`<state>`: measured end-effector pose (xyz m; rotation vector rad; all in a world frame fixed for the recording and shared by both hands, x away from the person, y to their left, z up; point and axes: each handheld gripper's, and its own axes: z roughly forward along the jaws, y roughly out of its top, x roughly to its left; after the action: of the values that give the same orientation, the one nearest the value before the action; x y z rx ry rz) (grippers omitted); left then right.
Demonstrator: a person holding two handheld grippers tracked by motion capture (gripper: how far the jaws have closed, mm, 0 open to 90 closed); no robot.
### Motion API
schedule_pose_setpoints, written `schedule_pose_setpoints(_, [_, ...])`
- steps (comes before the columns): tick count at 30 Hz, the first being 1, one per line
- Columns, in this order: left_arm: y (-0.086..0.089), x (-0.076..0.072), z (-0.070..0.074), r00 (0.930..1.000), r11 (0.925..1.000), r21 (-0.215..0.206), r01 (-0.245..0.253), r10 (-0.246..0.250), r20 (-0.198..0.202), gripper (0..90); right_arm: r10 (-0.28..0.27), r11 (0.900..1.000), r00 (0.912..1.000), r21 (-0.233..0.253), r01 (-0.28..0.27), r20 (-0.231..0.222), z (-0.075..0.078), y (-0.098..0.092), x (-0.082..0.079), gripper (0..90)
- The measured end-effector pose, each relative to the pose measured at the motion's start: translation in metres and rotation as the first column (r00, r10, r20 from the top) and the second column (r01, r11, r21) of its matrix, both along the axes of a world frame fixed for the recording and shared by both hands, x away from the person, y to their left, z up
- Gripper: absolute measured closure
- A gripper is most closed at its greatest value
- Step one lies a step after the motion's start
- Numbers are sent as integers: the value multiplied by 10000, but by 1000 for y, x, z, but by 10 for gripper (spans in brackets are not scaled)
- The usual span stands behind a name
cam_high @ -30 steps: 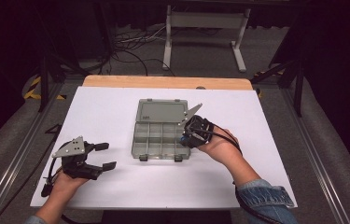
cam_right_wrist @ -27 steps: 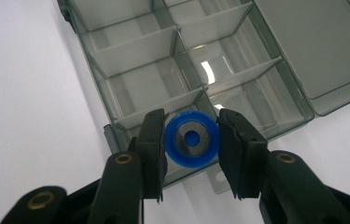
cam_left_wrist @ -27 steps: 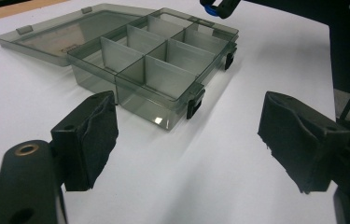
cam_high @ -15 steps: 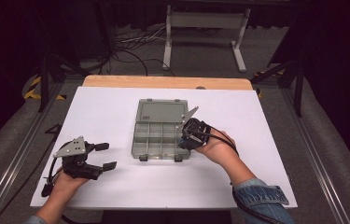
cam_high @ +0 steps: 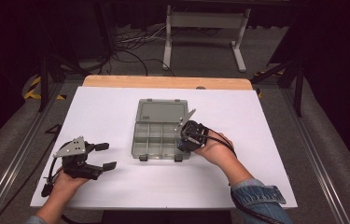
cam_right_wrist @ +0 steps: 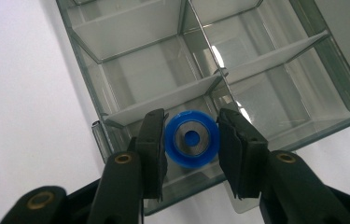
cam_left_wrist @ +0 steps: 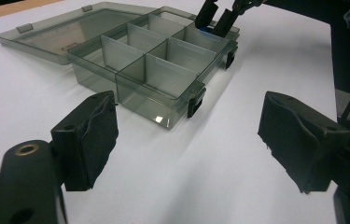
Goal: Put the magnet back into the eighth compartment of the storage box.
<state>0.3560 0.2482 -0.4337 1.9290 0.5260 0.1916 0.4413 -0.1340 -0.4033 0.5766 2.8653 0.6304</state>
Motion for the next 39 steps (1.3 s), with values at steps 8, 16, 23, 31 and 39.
schedule_pose_setpoints(8, [0, 0, 0, 10000, 10000, 20, 9, -9, 53, 201, 104, 9999, 9999, -59, -104, -72, -4, 2, 0, 624])
schedule_pose_setpoints(16, [0, 0, 0, 10000, 10000, 15, 12, -12, 49, 201, 131, 9998, 9998, -160, -133, -158, -8, 4, 1, 623])
schedule_pose_setpoints(23, [0, 1, 0, 10000, 10000, -66, 28, -28, -17, 202, 93, 9997, 9997, -231, -98, -215, -11, 6, 0, 605])
schedule_pose_setpoints(31, [-2, 7, 2, 9995, 9990, -441, -51, 38, -307, 229, 1, 10000, 9999, 86, -2, 105, 2, -1, -3, 587])
schedule_pose_setpoints(39, [-2, 17, 13, 9981, 9986, -33, -533, 531, -318, 493, -552, 9940, 9966, 977, 490, 614, 29, -23, -10, 801])
